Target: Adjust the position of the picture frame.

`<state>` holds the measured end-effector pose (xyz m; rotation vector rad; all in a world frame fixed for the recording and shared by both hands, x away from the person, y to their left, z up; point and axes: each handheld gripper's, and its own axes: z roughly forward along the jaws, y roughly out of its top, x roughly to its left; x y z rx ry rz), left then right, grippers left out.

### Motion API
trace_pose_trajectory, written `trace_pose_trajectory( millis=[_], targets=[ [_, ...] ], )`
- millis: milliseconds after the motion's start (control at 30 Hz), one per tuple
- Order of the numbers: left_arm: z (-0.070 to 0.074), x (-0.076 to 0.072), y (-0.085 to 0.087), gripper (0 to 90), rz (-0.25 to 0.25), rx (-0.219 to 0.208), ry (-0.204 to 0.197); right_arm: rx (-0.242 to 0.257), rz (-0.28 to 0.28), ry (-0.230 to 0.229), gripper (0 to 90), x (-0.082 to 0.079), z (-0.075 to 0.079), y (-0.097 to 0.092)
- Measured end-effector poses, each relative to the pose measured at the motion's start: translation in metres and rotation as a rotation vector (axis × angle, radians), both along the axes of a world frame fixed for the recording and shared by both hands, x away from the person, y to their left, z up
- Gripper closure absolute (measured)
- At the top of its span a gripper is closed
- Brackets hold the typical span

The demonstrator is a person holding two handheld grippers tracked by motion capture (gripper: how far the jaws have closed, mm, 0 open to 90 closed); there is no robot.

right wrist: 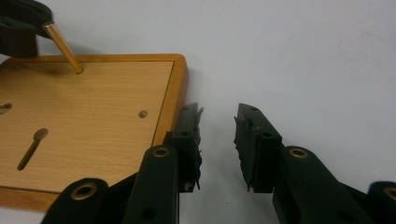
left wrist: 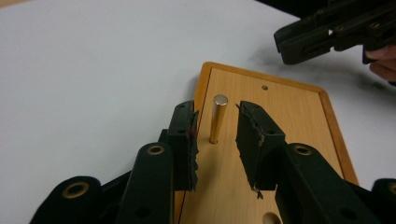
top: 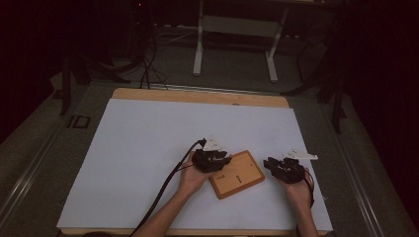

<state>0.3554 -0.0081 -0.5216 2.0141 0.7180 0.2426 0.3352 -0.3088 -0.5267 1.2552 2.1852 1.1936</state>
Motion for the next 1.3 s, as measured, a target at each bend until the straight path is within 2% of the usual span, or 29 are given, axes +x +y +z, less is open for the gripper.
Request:
trace_pose_trajectory(
  millis=[167,400,500,733,967,1100,1200,1300],
  targets=[
    [-0.004,0.004,-0.009,73.5,-0.015,0.026,-0.001,0.002,-0.004,0.001,69.0,0.0,-0.001,-0.001],
    [-0.012,0.008,-0.015,82.2,-0.002,0.036,0.009,0.005,0.004,0.001,68.6,0.0,-0.001,-0.001],
    [-0.012,0.007,-0.015,84.3,-0.011,0.043,-0.006,-0.003,0.012,0.005,68.6,0.0,-0.002,0.0],
    [-0.011,0.009,-0.009,85.1,-0.046,0.022,0.005,-0.009,0.017,0.009,68.6,0.001,-0.003,0.001],
    [-0.004,0.006,-0.004,85.0,-0.082,0.013,-0.007,-0.014,0.031,0.016,68.7,0.001,-0.004,0.005],
    [0.0,0.006,0.0,84.9,-0.084,0.015,-0.011,-0.013,0.057,0.013,69.3,0.0,-0.004,0.01],
    [0.003,0.007,0.005,84.9,-0.079,0.017,-0.014,0.011,0.091,0.01,70.1,-0.002,-0.002,0.015],
    [0.006,0.008,0.012,84.9,-0.074,0.006,-0.01,0.009,0.111,0.008,71.0,-0.003,-0.002,0.022]
  ],
)
